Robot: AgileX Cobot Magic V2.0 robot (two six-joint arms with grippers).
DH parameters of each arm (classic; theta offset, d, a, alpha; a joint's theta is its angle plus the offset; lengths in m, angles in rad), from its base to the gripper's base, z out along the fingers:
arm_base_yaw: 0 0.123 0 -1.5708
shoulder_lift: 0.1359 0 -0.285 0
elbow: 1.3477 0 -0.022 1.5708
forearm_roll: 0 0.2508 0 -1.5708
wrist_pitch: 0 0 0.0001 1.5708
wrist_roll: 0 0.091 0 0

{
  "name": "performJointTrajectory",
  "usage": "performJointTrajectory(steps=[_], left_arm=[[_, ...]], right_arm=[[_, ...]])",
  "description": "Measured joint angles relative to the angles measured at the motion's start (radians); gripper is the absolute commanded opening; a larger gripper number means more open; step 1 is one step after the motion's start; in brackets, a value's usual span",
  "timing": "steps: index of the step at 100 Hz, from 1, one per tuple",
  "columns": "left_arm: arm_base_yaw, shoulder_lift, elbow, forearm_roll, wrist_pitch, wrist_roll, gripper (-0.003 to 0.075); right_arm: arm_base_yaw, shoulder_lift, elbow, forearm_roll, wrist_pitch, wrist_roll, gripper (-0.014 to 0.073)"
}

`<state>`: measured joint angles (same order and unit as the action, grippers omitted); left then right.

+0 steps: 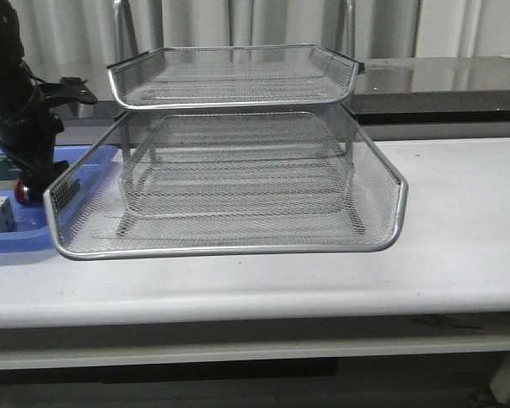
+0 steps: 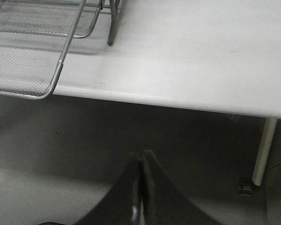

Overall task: Place button on rack with both arms
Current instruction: 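Lower the left gripper onto the red-capped button in the blue tray, then close the left gripper on the button and lift it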

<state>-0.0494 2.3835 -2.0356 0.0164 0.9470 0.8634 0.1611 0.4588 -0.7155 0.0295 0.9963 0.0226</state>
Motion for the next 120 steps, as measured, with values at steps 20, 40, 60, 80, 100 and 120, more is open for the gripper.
performJointTrajectory(steps=[20, 40, 60, 80, 100, 120], left_arm=[[0.000, 0.008, 0.000, 0.000, -0.002, 0.000, 0.0605], [0.000, 0.016, -0.005, 0.000, -0.004, 0.000, 0.0605], [0.000, 0.016, -0.006, 0.000, -0.004, 0.000, 0.0524], [0.000, 0.022, -0.006, 0.000, -0.004, 0.000, 0.0344], [0.000, 0.022, -0.006, 0.000, -0.004, 0.000, 0.0185], [0.000, 0.022, -0.008, 0.000, -0.002, 0.002, 0.0071]], right_arm=[[0.000, 0.000, 0.000, 0.000, 0.000, 0.000, -0.0069], [0.000, 0.000, 0.000, 0.000, 0.000, 0.000, -0.0069], [0.000, 0.000, 0.000, 0.000, 0.000, 0.000, -0.0069], [0.000, 0.000, 0.000, 0.000, 0.000, 0.000, -0.0069], [0.000, 0.000, 0.000, 0.000, 0.000, 0.000, -0.0069], [0.000, 0.000, 0.000, 0.000, 0.000, 0.000, -0.0069]])
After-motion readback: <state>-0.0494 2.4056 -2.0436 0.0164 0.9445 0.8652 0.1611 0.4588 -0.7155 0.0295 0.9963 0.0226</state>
